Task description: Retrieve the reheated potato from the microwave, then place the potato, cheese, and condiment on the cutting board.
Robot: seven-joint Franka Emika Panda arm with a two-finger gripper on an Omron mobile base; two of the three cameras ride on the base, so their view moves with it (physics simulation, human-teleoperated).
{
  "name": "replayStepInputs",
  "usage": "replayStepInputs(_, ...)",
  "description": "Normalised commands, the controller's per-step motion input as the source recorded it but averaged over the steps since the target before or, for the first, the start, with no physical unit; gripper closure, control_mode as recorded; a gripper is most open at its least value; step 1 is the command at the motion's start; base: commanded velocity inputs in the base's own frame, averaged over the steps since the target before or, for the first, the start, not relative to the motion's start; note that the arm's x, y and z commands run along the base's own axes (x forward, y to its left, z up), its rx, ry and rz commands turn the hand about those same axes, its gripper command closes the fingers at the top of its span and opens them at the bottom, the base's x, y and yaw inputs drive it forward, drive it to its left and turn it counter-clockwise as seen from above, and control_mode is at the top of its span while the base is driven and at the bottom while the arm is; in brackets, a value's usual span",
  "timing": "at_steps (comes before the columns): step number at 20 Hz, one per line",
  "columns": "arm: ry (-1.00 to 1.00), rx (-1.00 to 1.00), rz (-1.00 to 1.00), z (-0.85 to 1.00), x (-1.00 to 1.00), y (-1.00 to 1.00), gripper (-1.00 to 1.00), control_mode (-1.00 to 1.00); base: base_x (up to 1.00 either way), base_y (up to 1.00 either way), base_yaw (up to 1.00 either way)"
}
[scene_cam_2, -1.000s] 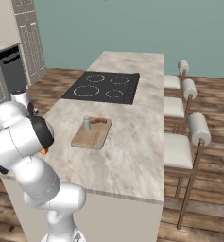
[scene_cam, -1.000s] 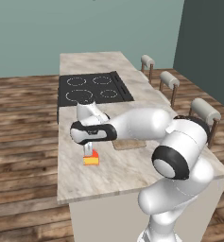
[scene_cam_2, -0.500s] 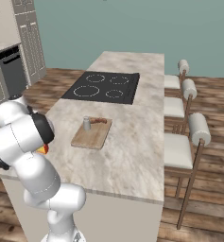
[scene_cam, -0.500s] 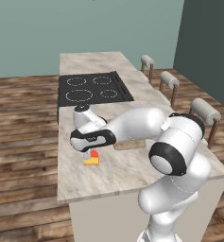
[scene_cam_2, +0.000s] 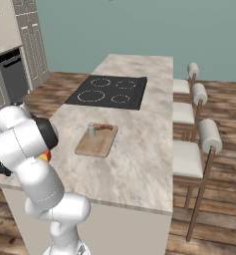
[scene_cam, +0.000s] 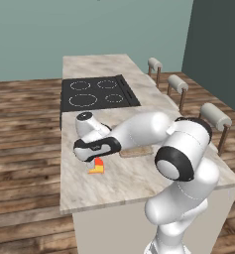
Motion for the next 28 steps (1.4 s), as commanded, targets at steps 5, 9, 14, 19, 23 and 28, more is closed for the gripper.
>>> replayStepInputs(5,0.0,-0.01,0.0,-0.17,0.07,-0.09,-1.0,-1.0,0.0,0.0,0.0)
replayStepInputs(9,0.0,0.0,0.0,-0.18,0.1,-0.1,-1.0,-1.0,0.0,0.0,0.0)
replayStepInputs(14,0.0,0.0,0.0,-0.25,0.11,0.0,-1.0,-1.0,0.0,0.0,0.0)
replayStepInputs(19,0.0,-0.01,0.0,-0.21,0.14,0.03,-1.0,-1.0,0.0,0.0,0.0)
replayStepInputs(23,0.0,-0.03,0.0,-0.2,0.2,0.0,-1.0,-1.0,0.0,0.0,0.0)
replayStepInputs(28,0.0,-0.03,0.0,-0.14,0.14,0.0,-1.0,-1.0,0.0,0.0,0.0)
